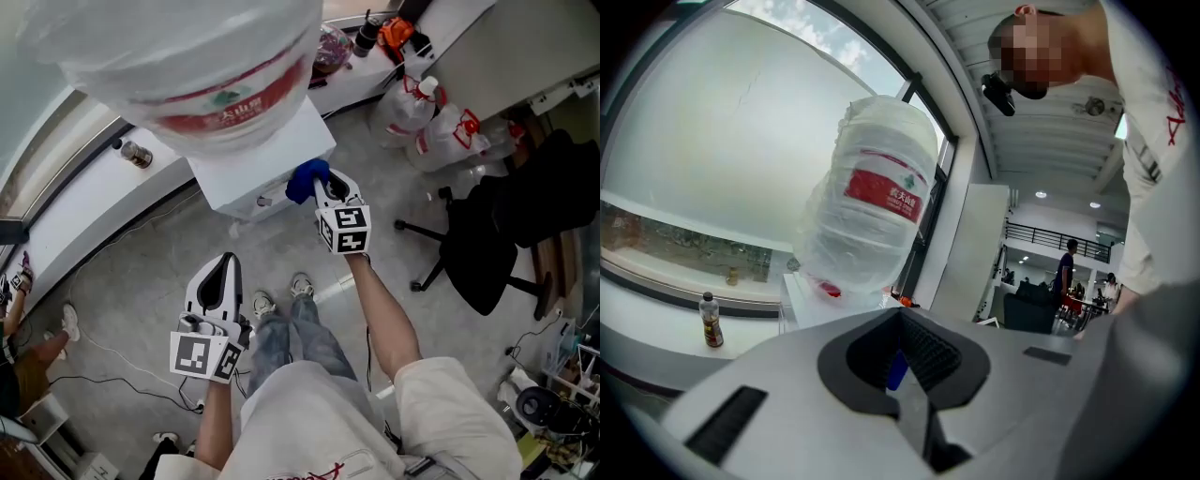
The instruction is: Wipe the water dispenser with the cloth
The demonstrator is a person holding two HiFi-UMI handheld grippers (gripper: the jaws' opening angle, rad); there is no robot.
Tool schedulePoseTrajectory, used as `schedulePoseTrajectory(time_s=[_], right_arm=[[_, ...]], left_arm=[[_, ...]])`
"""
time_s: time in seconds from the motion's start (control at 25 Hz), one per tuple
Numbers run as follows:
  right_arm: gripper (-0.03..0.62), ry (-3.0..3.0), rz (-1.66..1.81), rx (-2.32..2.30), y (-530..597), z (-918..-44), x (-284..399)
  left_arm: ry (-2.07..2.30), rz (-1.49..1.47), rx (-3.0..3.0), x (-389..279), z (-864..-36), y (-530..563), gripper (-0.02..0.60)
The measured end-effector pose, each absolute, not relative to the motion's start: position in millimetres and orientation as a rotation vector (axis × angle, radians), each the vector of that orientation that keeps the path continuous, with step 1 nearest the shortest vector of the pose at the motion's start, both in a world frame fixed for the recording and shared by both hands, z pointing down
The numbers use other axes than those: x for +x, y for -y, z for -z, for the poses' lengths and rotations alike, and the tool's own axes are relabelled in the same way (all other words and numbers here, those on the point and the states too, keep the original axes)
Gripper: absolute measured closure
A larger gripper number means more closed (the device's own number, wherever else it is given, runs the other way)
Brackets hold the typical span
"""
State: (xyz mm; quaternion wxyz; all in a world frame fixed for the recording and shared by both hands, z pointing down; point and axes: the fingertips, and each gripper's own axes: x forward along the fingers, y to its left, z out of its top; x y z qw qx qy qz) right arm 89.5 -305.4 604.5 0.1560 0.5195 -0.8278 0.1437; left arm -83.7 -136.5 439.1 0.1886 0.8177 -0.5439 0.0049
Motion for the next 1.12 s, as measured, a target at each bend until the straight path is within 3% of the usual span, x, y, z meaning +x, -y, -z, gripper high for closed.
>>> schedulePoseTrajectory(time_s=[0.36, 0.64, 1.12], right_arm=[[0.514, 2.299, -0.435, 1.62, 338.3, -603.1, 145.0], [0.514, 2.326, -0.366, 1.658, 323.5, -573.6, 148.5], [0.514, 2.563, -0.352, 1.278, 204.7, -565.2, -16.1]], left_arm=[[1.53, -0.043, 2.293, -71.9, -443.4, 137.5, 0.571], [1.543, -0.025, 2.296, -73.8, -439.0, 129.4, 0.571], [1.616, 0.025, 2.254, -116.0, -433.1, 94.6, 0.571]])
